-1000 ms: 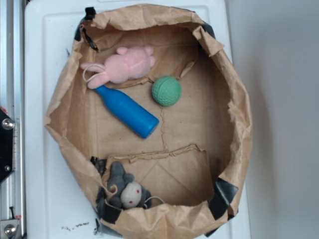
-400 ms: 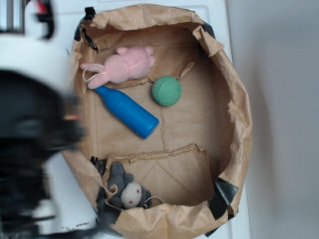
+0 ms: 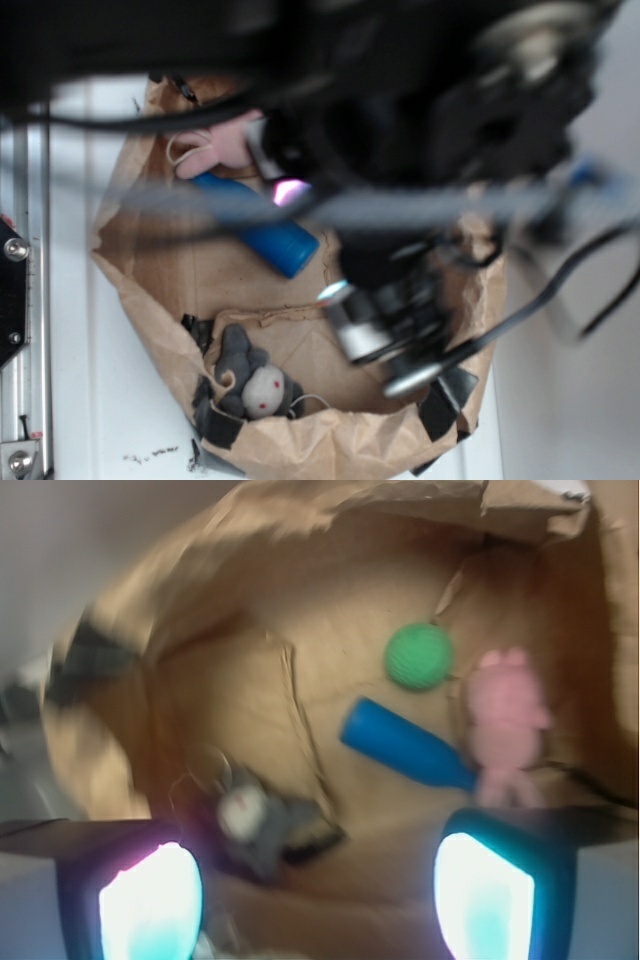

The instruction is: Grab the gray animal.

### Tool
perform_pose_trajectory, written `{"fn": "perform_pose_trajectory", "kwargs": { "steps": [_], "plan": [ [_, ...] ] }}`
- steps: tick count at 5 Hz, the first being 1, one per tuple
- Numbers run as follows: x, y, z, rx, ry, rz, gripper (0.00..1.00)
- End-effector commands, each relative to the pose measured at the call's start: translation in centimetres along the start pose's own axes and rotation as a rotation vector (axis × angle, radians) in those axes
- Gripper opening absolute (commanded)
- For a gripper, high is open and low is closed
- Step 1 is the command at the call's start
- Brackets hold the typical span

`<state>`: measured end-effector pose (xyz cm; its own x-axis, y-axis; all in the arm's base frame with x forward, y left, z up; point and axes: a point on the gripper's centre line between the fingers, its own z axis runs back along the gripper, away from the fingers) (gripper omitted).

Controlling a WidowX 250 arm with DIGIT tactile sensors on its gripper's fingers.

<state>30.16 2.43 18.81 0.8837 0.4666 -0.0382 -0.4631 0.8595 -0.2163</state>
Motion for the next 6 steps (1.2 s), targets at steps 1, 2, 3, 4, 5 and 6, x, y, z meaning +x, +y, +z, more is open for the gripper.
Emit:
{"fn": "perform_pose_trajectory", "kwargs": {
  "steps": [1, 2, 3, 4, 5, 6],
  "plan": [
    [-1.1, 1.5, 0.6, -0.04, 0.039, 0.154, 1.0],
    [-1.1, 1.5, 0.6, -0.04, 0.039, 0.154, 1.0],
    [-1.1, 1.5, 0.6, -0.04, 0.039, 0.154, 1.0],
    [-1.1, 1.5, 0.6, -0.04, 0.039, 0.154, 1.0],
    [-1.3, 2.3, -1.7, -0.027, 0.005, 0.114, 1.0],
    [-1.3, 2.3, -2.9, -0.044, -0.03, 0.047, 1.0]
  ]
}}
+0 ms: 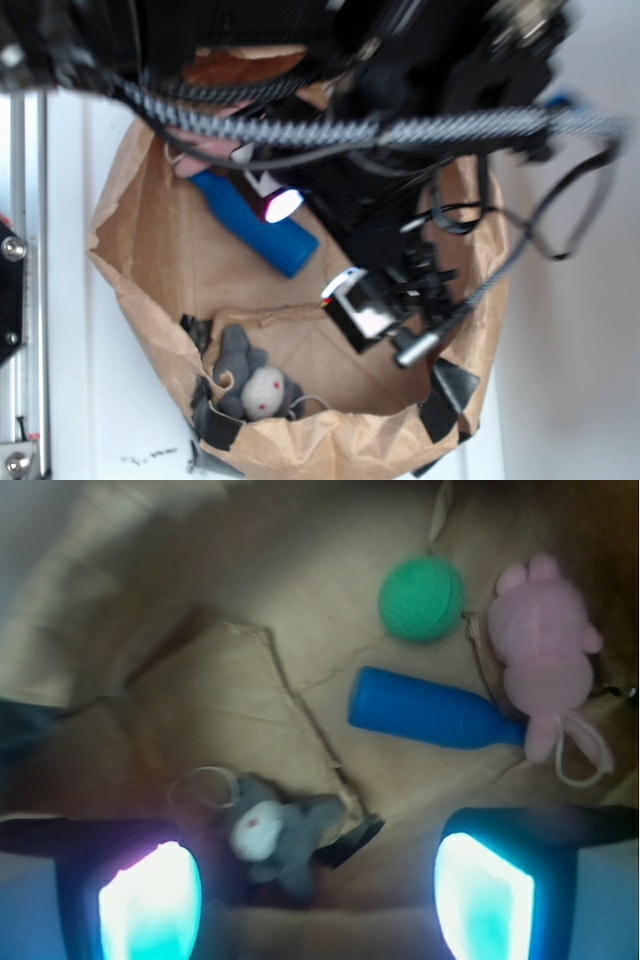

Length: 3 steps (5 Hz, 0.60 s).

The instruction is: Grab the gray animal.

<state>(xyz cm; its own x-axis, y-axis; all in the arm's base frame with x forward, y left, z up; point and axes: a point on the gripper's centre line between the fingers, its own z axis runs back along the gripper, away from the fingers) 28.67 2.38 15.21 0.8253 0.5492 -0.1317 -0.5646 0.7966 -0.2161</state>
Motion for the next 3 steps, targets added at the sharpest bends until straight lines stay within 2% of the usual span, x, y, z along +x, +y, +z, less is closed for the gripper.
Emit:
{"fn": "perform_pose_trajectory", "kwargs": {
  "steps": [1, 2, 3],
  "plan": [
    [0.0, 0.8, -1.2, -0.021, -0.155, -0.136, 1.0],
    [0.0, 0.5, -3.2, 0.013, -0.17, -0.208, 1.0],
    [-1.3, 0.1, -6.5, 0.015, -0.102, -0.45, 1.0]
  ]
}}
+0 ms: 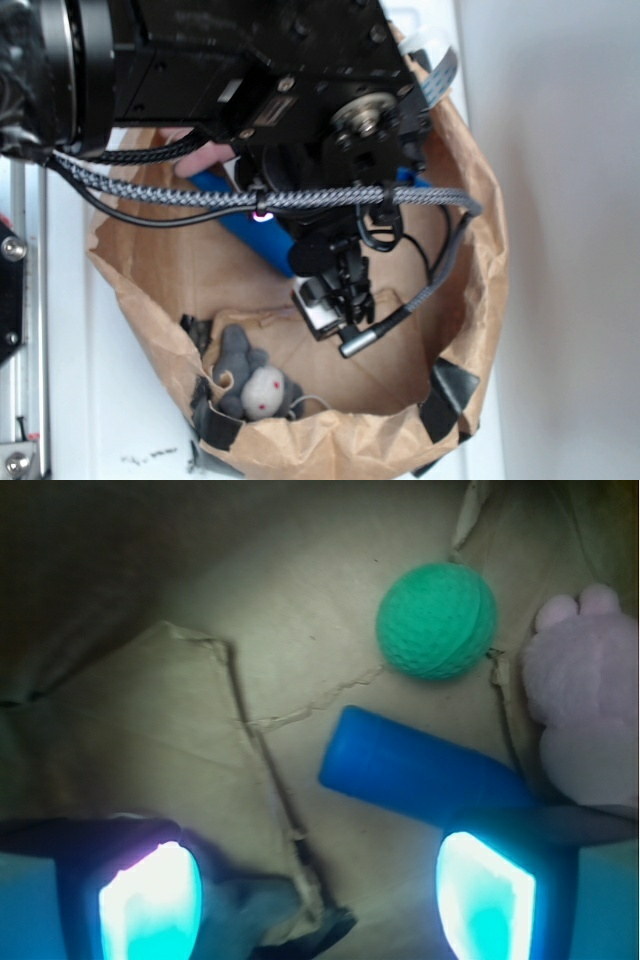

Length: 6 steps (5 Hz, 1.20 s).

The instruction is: Grab the gray animal.

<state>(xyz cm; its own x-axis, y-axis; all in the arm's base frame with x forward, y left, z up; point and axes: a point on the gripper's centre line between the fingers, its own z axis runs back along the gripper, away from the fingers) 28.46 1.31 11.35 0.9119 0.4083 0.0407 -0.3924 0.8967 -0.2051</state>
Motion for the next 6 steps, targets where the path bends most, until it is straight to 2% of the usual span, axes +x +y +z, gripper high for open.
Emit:
{"fn": "perform_pose_trajectory", "kwargs": {
  "steps": [1, 2, 5, 6],
  "plan": [
    [-2.2, -1.9, -2.8, -0.042, 0.031, -0.503, 1.0],
    [-3.0, -2.6, -2.3, -0.073, 0.104, -0.695, 1.0],
    [-3.0, -2.6, -2.3, -0.073, 0.104, -0.695, 1.0],
    [-2.7, -3.1, -3.1, -0.148, 0.11, -0.81, 1.0]
  ]
}}
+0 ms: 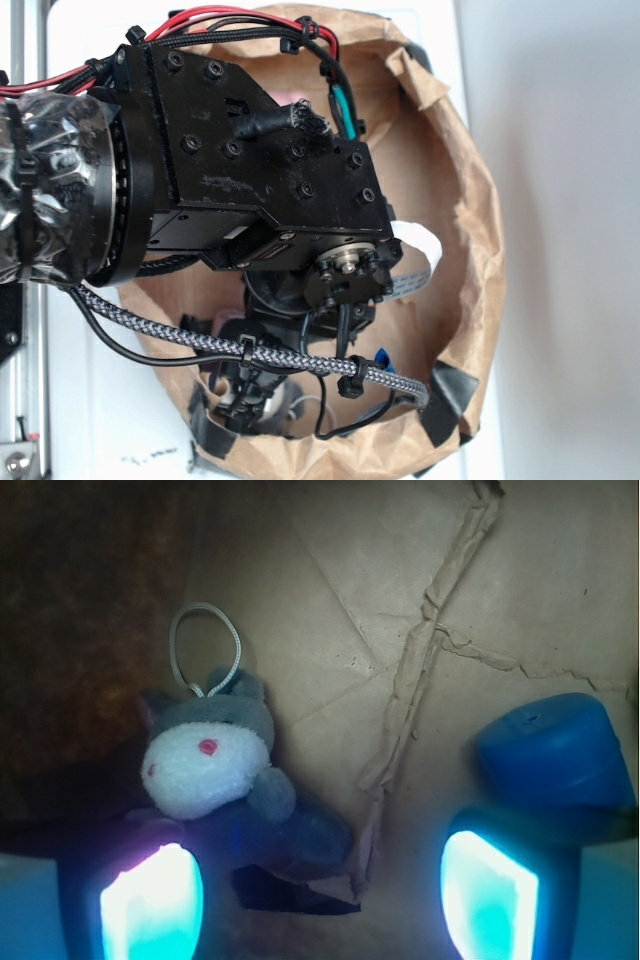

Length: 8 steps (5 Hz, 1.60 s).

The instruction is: Grab the gray animal.

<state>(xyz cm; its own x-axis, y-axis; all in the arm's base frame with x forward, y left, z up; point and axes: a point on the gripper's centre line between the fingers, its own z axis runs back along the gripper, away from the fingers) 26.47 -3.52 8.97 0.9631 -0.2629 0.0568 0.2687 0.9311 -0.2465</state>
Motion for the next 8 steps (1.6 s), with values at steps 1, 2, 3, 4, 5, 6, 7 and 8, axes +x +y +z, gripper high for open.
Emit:
{"fn": "perform_pose_trajectory", "kwargs": {
  "steps": [1, 2, 3, 4, 5, 6, 7, 8],
  "plan": [
    [1.1, 0.2, 0.1, -0.138, -0.035, -0.253, 1.0],
    [0.9, -0.2, -0.5, -0.207, -0.022, -0.344, 1.0],
    [-0.2, -0.4, -0.6, -0.253, -0.007, -0.425, 1.0],
    [-0.9, 0.2, -1.8, -0.206, -0.028, -0.46, 1.0],
    [-1.5, -0.7, -3.7, -0.24, -0.036, -0.54, 1.0],
    [-2.0, -2.2, -4.4, -0.342, -0.025, -0.619, 1.0],
    [-2.2, -3.2, -4.2, -0.479, -0.014, -0.712, 1.0],
    [-2.2, -4.4, -3.1, -0.532, -0.04, -0.742, 1.0]
  ]
}}
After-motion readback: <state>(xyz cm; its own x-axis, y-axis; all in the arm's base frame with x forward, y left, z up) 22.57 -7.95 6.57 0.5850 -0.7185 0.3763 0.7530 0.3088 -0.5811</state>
